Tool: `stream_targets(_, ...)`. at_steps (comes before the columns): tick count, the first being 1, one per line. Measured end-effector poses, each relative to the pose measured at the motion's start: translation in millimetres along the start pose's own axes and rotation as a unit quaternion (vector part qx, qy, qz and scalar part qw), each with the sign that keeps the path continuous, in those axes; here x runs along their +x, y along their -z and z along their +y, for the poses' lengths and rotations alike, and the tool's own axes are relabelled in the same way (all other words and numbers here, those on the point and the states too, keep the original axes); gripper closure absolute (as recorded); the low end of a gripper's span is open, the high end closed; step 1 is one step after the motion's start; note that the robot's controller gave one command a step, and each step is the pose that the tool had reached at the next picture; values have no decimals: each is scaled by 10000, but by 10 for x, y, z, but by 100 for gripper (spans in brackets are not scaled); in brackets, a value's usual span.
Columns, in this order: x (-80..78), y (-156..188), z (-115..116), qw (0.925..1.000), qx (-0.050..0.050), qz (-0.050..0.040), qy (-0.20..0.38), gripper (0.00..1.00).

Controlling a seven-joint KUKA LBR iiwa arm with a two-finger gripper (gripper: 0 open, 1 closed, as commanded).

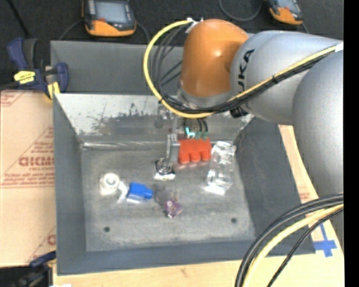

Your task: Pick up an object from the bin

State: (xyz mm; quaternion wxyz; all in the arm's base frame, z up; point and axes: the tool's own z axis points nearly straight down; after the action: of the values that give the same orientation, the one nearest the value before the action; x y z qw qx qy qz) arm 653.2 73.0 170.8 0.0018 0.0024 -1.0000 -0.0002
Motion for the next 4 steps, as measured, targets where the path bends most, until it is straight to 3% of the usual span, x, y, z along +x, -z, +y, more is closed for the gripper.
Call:
stream_targets(1, 1068, -852, 360, 9975, 5, 18, 706, 0)
stream_targets(2, 1026, -813, 354, 9977, -1, -36, 682, 100)
stream_targets(3, 1028, -816, 353, 9977, -3, -32, 676, 0)
stream_targets(4, 1616, -1016, 731, 9952, -7, -31, 983, 0)
